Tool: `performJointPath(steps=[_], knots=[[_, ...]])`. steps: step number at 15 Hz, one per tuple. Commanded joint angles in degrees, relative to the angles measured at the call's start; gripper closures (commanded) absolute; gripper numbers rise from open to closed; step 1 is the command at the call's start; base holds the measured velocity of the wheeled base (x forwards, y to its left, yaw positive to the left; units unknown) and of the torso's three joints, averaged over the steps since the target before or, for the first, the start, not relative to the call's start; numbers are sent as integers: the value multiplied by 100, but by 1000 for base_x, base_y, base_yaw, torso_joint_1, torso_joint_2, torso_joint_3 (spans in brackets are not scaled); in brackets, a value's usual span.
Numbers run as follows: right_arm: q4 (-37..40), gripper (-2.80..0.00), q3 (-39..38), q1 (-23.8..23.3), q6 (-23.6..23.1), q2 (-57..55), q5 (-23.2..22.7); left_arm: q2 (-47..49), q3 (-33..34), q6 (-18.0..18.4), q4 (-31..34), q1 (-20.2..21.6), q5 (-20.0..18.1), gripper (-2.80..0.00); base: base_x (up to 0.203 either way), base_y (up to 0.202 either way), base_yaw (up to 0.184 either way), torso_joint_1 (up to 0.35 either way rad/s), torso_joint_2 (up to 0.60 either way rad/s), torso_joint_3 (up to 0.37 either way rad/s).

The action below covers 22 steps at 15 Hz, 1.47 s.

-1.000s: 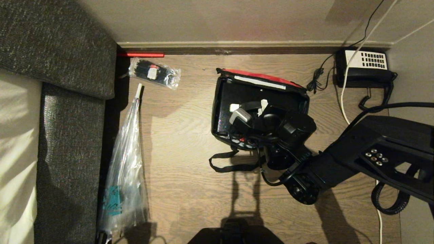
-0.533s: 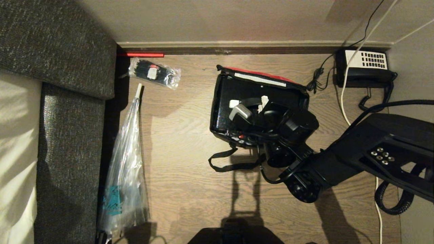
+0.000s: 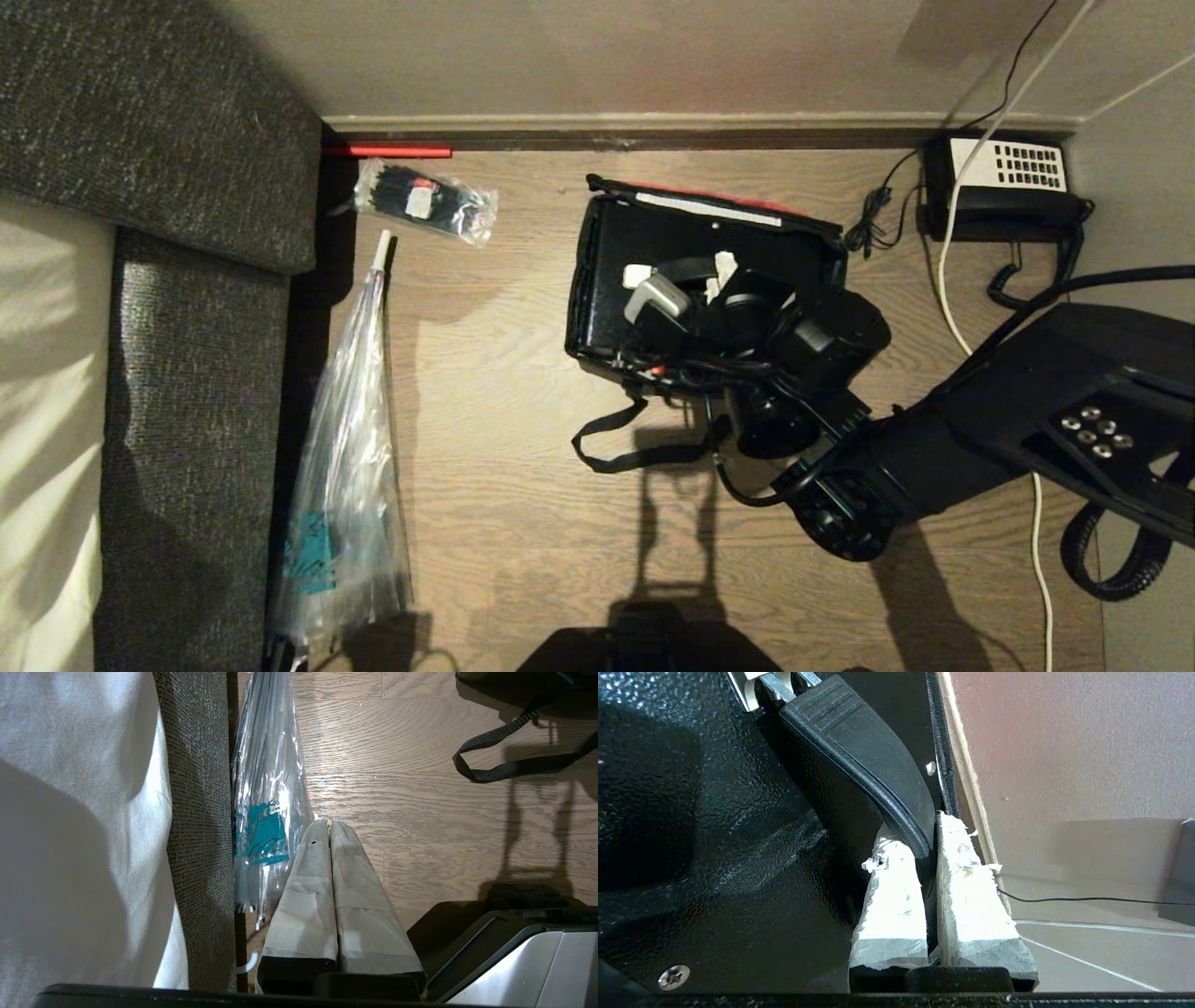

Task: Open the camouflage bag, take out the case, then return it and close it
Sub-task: Lift the black box

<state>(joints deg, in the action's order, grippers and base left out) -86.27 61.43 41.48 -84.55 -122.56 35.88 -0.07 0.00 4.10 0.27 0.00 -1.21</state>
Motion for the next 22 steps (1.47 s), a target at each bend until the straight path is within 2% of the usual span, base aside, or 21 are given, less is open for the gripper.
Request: performJointPath(steps=[1,4,22], knots=[[-39,0,0,9,-35,66,25,7,9,3,0,0,-2,0,0,0,0,0,0,0],[-31,0,-30,8,83,-3,25,7,9,3,0,0,-2,0,0,0,0,0,0,0],[-12,0,114,0,71,-77,60,-1,0,37,25,0,-11,0,0,0,0,0,0,0]])
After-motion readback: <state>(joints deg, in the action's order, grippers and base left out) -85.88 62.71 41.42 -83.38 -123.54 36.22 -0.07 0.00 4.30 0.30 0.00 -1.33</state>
